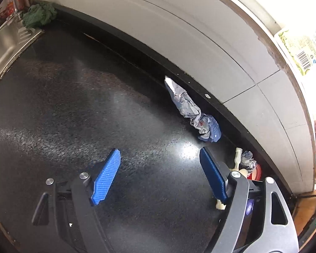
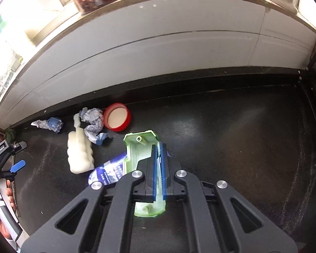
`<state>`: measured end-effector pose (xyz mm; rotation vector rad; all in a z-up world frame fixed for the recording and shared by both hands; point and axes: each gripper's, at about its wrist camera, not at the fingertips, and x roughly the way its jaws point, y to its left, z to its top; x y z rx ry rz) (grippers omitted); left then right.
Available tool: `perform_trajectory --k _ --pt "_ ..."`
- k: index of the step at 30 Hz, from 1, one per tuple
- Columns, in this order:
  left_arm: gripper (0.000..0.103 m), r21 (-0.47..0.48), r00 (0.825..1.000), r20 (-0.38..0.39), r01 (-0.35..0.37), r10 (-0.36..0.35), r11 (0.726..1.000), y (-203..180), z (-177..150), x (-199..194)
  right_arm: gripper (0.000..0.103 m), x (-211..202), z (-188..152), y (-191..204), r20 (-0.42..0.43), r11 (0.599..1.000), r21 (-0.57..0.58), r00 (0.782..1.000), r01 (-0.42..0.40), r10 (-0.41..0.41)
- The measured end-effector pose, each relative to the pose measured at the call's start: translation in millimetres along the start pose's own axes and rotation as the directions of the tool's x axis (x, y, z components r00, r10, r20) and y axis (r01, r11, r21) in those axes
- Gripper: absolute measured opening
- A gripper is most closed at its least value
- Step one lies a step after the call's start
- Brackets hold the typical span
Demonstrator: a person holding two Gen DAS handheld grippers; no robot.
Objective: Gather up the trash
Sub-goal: 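Grasp the green plastic holder with the right gripper while the left grasps the crumpled wrapper, then carry the green holder and wrapper over the bin and open both grippers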
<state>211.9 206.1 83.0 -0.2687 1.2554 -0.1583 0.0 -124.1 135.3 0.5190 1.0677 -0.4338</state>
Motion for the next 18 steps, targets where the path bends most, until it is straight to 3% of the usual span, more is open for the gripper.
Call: perform_trajectory --k 4,10,12,14,18 --pt "0.076 -0.007 0.999 -0.007 -0.031 0.031 0.999 -18.7 15.0 32.5 0.004 16.2 8.3 -18.2 -0.023 0.996 0.079 0.999 -0.043 0.045" --pt "0.073 -0.031 0.998 0.005 -0.055 0.055 0.998 -36.9 32.7 73.1 0.004 43.5 30.3 -8.7 -0.045 0.994 0.084 0.997 -0.065 0.069" --pt "0.063 0.008 0.998 0.031 -0.056 0.056 0.998 -44.3 33.4 78.2 0.004 51.5 34.7 -4.0 -0.054 0.996 0.070 0.997 -0.053 0.056" --pt "0.041 0.065 0.998 0.046 -0.046 0.043 0.997 -54.9 33.3 82.4 0.004 56.0 35.0 -1.6 -0.062 0.996 0.068 0.996 -0.060 0.065" --pt "0.029 0.096 0.998 0.046 -0.037 0.033 0.995 -64.4 29.3 84.5 0.004 54.9 30.5 -0.4 -0.066 0.997 0.056 0.996 -0.062 0.065"
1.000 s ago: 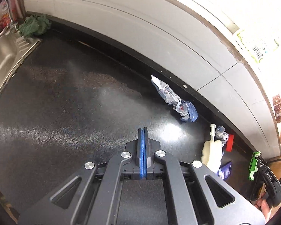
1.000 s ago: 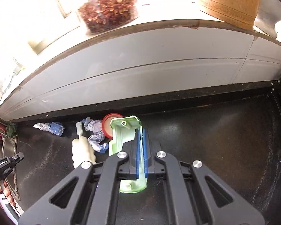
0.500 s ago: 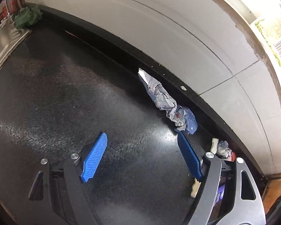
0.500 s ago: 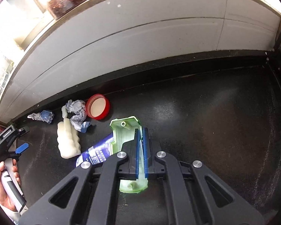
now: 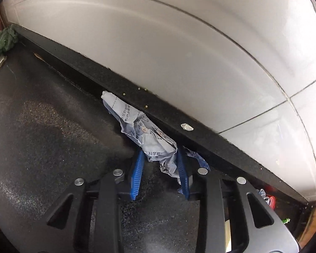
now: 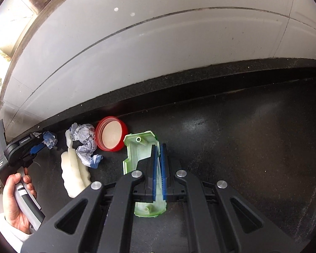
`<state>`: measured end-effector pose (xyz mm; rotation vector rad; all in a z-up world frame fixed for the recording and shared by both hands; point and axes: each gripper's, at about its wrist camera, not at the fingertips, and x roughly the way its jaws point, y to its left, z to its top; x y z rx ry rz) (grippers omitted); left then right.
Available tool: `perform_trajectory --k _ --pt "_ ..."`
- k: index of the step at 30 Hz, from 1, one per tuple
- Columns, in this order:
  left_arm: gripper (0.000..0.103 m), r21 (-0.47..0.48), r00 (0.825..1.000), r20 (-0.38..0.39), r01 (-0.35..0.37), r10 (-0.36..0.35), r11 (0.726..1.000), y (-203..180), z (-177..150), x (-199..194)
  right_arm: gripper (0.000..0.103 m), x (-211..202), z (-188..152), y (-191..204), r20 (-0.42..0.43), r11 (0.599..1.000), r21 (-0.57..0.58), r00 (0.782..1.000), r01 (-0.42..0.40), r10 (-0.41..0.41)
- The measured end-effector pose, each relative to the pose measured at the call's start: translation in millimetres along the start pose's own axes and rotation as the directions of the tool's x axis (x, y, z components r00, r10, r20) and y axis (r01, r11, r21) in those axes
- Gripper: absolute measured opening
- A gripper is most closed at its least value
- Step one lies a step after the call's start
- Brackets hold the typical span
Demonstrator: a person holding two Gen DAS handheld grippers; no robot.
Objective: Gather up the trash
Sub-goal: 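Carry the green holder and wrapper over the bin and open both grippers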
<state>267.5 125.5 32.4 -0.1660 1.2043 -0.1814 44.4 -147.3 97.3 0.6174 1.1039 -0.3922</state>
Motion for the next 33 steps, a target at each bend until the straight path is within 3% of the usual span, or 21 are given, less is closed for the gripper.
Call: perform_trajectory --k 4,8,13,16,20,24,26,29,31,33 --pt "0.025 -0.021 0.997 -0.037 0.063 -0.063 0.998 2.6 -7.4 -7.4 0.004 -8.1 -5.9 -1.6 0.008 1.000 -0.003 1.000 0.006 -0.006" --pt "0.025 -0.030 0.995 0.003 0.102 -0.102 0.994 19.9 -26.8 -45.7 0.004 -29.0 -14.4 2.4 0.036 1.000 -0.014 0.999 -0.007 0.008" --pt "0.025 -0.099 0.991 0.075 0.116 -0.109 0.988 77.1 -57.7 -115.0 0.004 -43.6 -32.6 38.4 0.038 0.994 -0.071 0.996 -0.078 0.081" --pt "0.025 -0.140 0.989 0.144 0.063 -0.043 0.988 130.6 -89.6 -170.2 0.004 -47.4 -56.5 90.3 -0.011 0.967 -0.190 0.985 -0.170 0.171" --pt "0.025 -0.307 0.977 0.190 -0.035 0.098 0.951 239.3 -156.2 -245.5 0.004 -40.7 -120.0 196.0 -0.156 0.852 -0.413 0.947 -0.322 0.282" --pt "0.025 -0.511 0.943 0.164 -0.169 0.288 0.843 355.3 -234.3 -301.9 0.004 -36.2 -189.2 292.2 -0.321 0.704 -0.546 0.889 -0.455 0.325" --pt "0.025 -0.605 0.923 0.103 -0.237 0.371 0.760 400.1 -289.9 -323.6 0.004 -37.6 -238.5 339.9 -0.415 0.600 -0.608 0.852 -0.520 0.318" --pt "0.025 -0.705 0.923 -0.017 -0.284 0.385 0.649 451.8 -350.9 -322.2 0.004 -42.2 -330.3 401.4 -0.570 0.428 -0.653 0.778 -0.625 0.264" --pt "0.025 -0.721 0.924 -0.092 -0.319 0.371 0.615 473.1 -377.3 -299.7 0.004 -39.8 -394.2 425.9 -0.631 0.340 -0.674 0.750 -0.656 0.198" --pt "0.025 -0.738 0.932 -0.152 -0.329 0.330 0.589 498.9 -402.1 -271.1 0.004 -33.8 -455.0 440.8 -0.659 0.255 -0.700 0.741 -0.667 0.131"
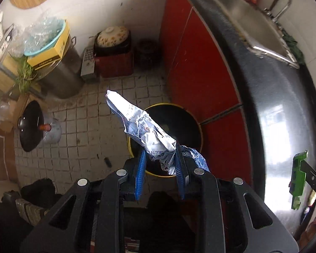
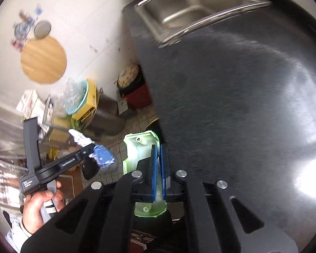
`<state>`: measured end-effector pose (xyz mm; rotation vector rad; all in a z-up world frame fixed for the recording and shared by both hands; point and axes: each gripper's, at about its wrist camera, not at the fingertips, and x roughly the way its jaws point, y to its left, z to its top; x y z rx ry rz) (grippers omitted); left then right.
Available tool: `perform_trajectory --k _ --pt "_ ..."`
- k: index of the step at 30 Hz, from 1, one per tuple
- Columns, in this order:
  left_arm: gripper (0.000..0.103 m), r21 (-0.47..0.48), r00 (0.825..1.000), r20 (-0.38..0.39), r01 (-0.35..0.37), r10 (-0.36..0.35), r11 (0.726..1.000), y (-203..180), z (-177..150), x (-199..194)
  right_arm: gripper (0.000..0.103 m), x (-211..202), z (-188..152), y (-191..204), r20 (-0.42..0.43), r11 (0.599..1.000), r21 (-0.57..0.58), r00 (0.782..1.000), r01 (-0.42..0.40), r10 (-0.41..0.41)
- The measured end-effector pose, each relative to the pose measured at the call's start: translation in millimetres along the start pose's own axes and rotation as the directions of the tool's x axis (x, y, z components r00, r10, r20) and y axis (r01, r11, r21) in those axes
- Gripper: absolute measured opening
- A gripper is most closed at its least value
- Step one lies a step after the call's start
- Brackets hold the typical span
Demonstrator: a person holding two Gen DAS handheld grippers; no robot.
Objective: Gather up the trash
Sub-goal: 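Carry the green holder and wrapper over the bin and open both grippers, then swing both open grippers back over the counter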
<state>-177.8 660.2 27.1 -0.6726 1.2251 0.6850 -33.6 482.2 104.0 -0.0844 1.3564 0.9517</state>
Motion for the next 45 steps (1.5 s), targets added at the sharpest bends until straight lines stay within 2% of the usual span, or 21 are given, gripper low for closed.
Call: perform_trajectory --k 3,6,9,12,17,18,19,20,21,23,25,27,29,32,35,37,39,41,42,44,45 --pt "0.025 -0.027 0.998 -0.059 0.027 -0.028 0.999 14.7 6.9 54.4 0.004 61.3 -7.2 44.0 -0.077 0.994 -0.110 0.997 0.018 -0.026" --pt "0.025 -0.046 0.995 -0.083 0.042 -0.045 0.998 26.6 18.8 95.3 0.004 114.9 -19.1 65.9 -0.116 0.978 -0.199 0.989 0.068 -0.092" --pt "0.025 -0.092 0.991 -0.119 0.045 -0.056 0.995 43.3 24.1 139.0 0.004 162.0 -26.0 60.7 -0.156 0.972 -0.209 0.978 0.104 -0.138" --pt "0.025 -0.149 0.984 -0.146 0.077 -0.099 0.986 59.8 29.6 168.5 0.004 197.0 -29.3 46.5 -0.190 0.971 -0.200 0.967 0.132 -0.171" --pt "0.028 -0.172 0.972 -0.179 0.120 -0.151 0.978 56.4 37.2 201.0 0.004 224.6 -30.7 35.8 -0.203 0.958 -0.228 0.953 0.176 -0.224" --pt "0.031 -0.186 0.973 -0.184 0.108 -0.143 0.977 59.0 39.7 201.7 0.011 225.2 -28.6 34.7 -0.202 0.956 -0.233 0.953 0.177 -0.226" --pt "0.055 -0.207 0.975 -0.176 0.097 -0.134 0.974 65.0 43.6 196.7 0.044 222.1 -28.0 35.7 -0.202 0.955 -0.238 0.953 0.177 -0.226" --pt "0.082 -0.231 0.981 -0.153 0.081 -0.118 0.970 71.4 48.0 186.0 0.070 214.8 -29.6 38.4 -0.195 0.958 -0.236 0.958 0.163 -0.211" --pt "0.088 -0.258 0.991 -0.107 0.049 -0.079 0.965 81.6 53.7 166.6 0.097 210.1 -27.7 42.0 -0.184 0.959 -0.243 0.963 0.147 -0.195" --pt "0.097 -0.271 0.999 -0.033 0.021 -0.031 0.962 94.6 64.8 125.6 0.096 190.3 -28.4 51.9 -0.171 0.957 -0.267 0.972 0.113 -0.162" --pt "0.096 -0.250 0.998 0.003 -0.059 0.062 0.966 104.0 73.3 78.0 0.096 156.3 -26.3 63.4 -0.155 0.961 -0.265 0.980 0.077 -0.121" --pt "0.097 -0.198 0.984 0.060 -0.153 0.167 0.968 101.6 76.4 34.5 0.096 112.7 -21.3 71.1 -0.106 0.961 -0.271 0.990 0.059 -0.090" --pt "0.097 -0.118 0.956 0.128 -0.250 0.264 0.961 83.1 74.8 -11.4 0.096 60.9 -16.8 69.5 -0.009 0.948 -0.298 0.993 0.110 -0.118" --pt "0.096 0.034 0.944 0.181 -0.286 0.275 0.958 30.3 64.6 -50.1 0.096 -12.4 -11.8 29.0 0.117 0.929 -0.260 0.964 0.263 -0.240" --pt "0.096 0.230 0.961 0.200 -0.236 0.192 0.944 -53.3 45.9 -63.5 0.096 -84.7 -27.2 -49.3 0.188 0.895 -0.084 0.889 0.439 -0.418" --pt "0.096 0.382 0.976 0.197 -0.163 0.092 0.910 -123.2 23.7 -64.2 0.096 -136.2 -57.5 -106.9 0.187 0.852 0.076 0.832 0.518 -0.522" --pt "0.096 0.524 0.986 0.170 -0.091 0.001 0.847 -193.6 -2.9 -64.3 0.096 -180.9 -102.6 -160.2 0.155 0.783 0.231 0.772 0.578 -0.616" --pt "0.096 0.677 0.990 0.100 0.006 -0.099 0.736 -272.2 -36.5 -63.7 0.096 -218.7 -158.6 -208.1 0.091 0.690 0.390 0.720 0.610 -0.688" --pt "0.096 0.724 0.988 0.066 0.048 -0.139 0.688 -302.7 -53.3 -65.9 0.096 -234.9 -191.0 -229.4 0.050 0.641 0.469 0.706 0.607 -0.706" --pt "0.096 0.808 0.976 -0.021 0.143 -0.216 0.571 -367.5 -89.8 -71.4 0.096 -261.1 -253.2 -263.9 -0.027 0.539 0.610 0.696 0.580 -0.718" --pt "0.096 0.846 0.969 -0.064 0.179 -0.237 0.503 -401.0 -110.4 -73.8 0.096 -272.8 -283.4 -278.0 -0.061 0.482 0.676 0.694 0.557 -0.717"
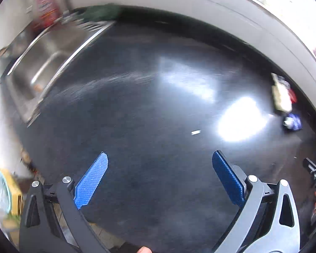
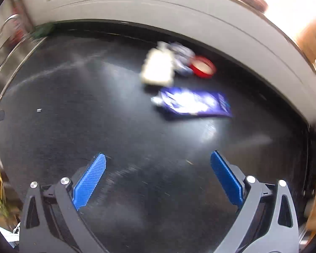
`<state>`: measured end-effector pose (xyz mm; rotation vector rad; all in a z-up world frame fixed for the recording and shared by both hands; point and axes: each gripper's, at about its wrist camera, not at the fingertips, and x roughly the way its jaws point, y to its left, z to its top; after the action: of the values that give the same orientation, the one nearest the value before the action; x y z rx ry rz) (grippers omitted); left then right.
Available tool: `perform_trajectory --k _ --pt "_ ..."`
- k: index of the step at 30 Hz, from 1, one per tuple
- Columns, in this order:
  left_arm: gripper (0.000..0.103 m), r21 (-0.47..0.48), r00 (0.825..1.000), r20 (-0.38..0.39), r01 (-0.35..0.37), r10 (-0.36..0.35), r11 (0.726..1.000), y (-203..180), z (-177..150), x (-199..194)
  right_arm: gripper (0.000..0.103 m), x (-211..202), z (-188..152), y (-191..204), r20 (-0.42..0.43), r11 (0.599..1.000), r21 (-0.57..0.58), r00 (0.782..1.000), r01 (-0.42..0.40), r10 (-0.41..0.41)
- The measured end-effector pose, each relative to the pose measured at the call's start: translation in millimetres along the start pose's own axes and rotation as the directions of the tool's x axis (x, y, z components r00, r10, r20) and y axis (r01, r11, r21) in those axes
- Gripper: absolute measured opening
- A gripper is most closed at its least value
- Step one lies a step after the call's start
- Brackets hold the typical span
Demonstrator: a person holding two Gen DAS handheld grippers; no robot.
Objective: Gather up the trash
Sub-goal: 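Swing both open grippers back over the counter, then grasp the white foam piece with the left gripper while the right grasps the blue toothpaste tube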
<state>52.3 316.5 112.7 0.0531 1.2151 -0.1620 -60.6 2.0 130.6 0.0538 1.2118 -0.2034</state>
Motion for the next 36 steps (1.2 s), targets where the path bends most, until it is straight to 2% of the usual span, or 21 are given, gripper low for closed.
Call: perform_trajectory --k 2,4,7,10,13,14,16,18,19,21,24,25,26,27,28,29,32,35,36 --pt "0.096 0.092 0.998 -0.016 0.059 -0.058 0.994 -50.8 25.8 13.4 0.096 4.1 -19.5 -54.0 -0.031 0.986 0.164 0.999 0.024 -0.019" --pt "0.096 0.149 0.994 -0.038 0.107 -0.103 0.983 -96.0 49.6 28.5 0.096 1.6 -36.5 -90.0 -0.040 0.957 0.288 0.999 0.036 -0.026" --pt "0.097 0.163 0.984 -0.083 0.171 -0.159 0.972 -147.9 79.3 52.0 0.096 -2.5 -53.9 -119.8 -0.031 0.919 0.393 0.999 0.043 -0.034" --pt "0.097 0.182 0.979 -0.135 0.176 -0.153 0.967 -200.1 100.6 76.7 0.096 -7.4 -56.2 -129.6 -0.038 0.894 0.446 0.999 0.039 -0.025" --pt "0.096 0.226 0.981 -0.152 0.154 -0.121 0.962 -227.7 108.3 102.6 0.096 4.9 -49.9 -138.4 -0.047 0.854 0.520 0.998 -0.008 0.038" --pt "0.096 0.233 0.981 -0.155 0.151 -0.117 0.961 -235.0 110.7 109.1 0.096 14.5 -44.7 -134.2 -0.044 0.831 0.554 0.996 -0.041 0.079" --pt "0.097 0.242 0.981 -0.166 0.140 -0.101 0.960 -245.6 114.2 123.4 0.096 27.6 -36.6 -136.1 -0.023 0.763 0.635 0.984 -0.122 0.177" --pt "0.097 0.247 0.974 -0.200 0.151 -0.102 0.957 -248.9 115.0 141.6 0.096 37.9 -25.1 -131.5 -0.019 0.724 0.676 0.978 -0.141 0.209" --pt "0.098 0.252 0.978 -0.187 0.142 -0.096 0.957 -248.8 115.4 144.7 0.096 42.1 -18.4 -128.8 -0.019 0.715 0.684 0.977 -0.143 0.213" --pt "0.098 0.342 0.985 -0.151 0.133 -0.085 0.930 -254.5 115.2 145.9 0.096 49.2 -4.5 -122.3 -0.020 0.709 0.690 0.975 -0.147 0.221" --pt "0.097 0.381 0.982 -0.150 0.169 -0.119 0.909 -250.6 117.2 144.4 0.096 57.9 12.5 -113.1 -0.021 0.709 0.689 0.973 -0.152 0.230" --pt "0.091 0.383 0.982 -0.138 0.170 -0.126 0.908 -249.2 119.3 143.8 0.096 62.0 17.2 -110.2 -0.024 0.701 0.697 0.972 -0.153 0.236" --pt "0.079 0.388 0.983 -0.122 0.172 -0.135 0.905 -245.6 119.8 140.3 0.096 67.3 23.0 -107.0 -0.026 0.688 0.709 0.970 -0.154 0.243" --pt "0.072 0.388 0.982 -0.114 0.184 -0.152 0.903 -241.5 120.3 136.3 0.096 71.9 27.8 -104.0 -0.027 0.673 0.723 0.967 -0.156 0.254" --pt "0.047 0.377 0.977 -0.113 0.213 -0.183 0.901 -237.2 121.4 132.6 0.096 76.1 33.1 -100.2 -0.025 0.654 0.739 0.964 -0.161 0.266" --pt "0.030 0.356 0.967 -0.132 0.253 -0.220 0.899 -233.7 122.9 131.2 0.096 79.0 37.8 -96.9 -0.025 0.639 0.752 0.963 -0.158 0.267" --pt "0.023 0.298 0.954 -0.155 0.294 -0.258 0.908 -219.2 124.4 127.5 0.096 87.6 56.4 -83.9 -0.044 0.619 0.778 0.972 -0.111 0.229" --pt "0.021 0.273 0.958 -0.122 0.283 -0.259 0.919 -197.9 122.9 114.0 0.093 100.7 76.7 -69.0 -0.078 0.622 0.781 0.979 -0.059 0.190" --pt "0.021 0.259 0.961 -0.104 0.276 -0.258 0.926 -185.3 122.0 106.9 0.090 102.6 82.8 -64.0 -0.088 0.637 0.771 0.984 -0.030 0.153"
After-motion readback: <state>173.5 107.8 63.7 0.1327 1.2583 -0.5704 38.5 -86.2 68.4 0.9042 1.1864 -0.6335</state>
